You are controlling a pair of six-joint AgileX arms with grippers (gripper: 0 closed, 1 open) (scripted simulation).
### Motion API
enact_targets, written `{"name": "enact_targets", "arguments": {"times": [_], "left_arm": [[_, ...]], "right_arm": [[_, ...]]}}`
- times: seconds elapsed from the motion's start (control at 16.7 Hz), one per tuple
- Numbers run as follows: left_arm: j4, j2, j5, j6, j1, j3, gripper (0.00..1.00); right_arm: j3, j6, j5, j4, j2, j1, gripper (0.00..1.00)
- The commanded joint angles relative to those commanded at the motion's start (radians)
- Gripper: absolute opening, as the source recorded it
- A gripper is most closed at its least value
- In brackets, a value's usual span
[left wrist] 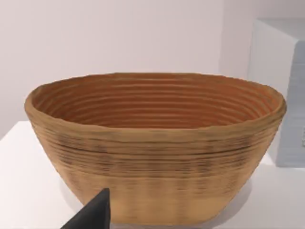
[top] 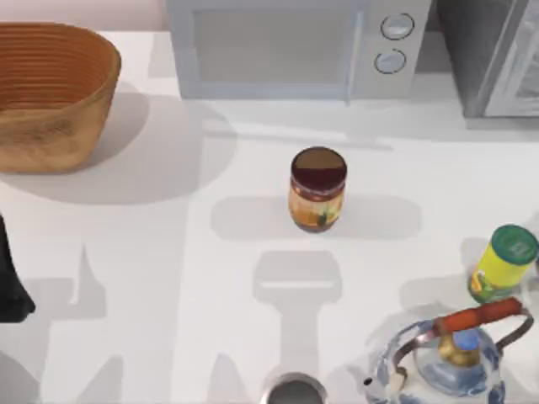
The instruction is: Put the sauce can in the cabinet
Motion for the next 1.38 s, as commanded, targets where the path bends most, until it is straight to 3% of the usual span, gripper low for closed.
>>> {"name": "enact_targets", "arguments": {"times": [0.3,0.54,0.84,1.38], "left_arm": [[0.0,0.0,0.0,0.0,0.0,0.0,1.0],[0.0,0.0,0.0,0.0,0.0,0.0,1.0],[0.0,0.0,0.0,0.0,0.0,0.0,1.0],[0.0,0.0,0.0,0.0,0.0,0.0,1.0]], "right_arm": [[0.031,-0.018,-0.032,0.012,0.059,0.004,1.0],[0.141,-0.085,-0.149,0.052,0.267,0.022,1.0],[0.363,-0.224,-0.383,0.126,0.675,0.054,1.0],[0.842,-0.535,-0.902,0.261,1.591,0.127,1.0]]}}
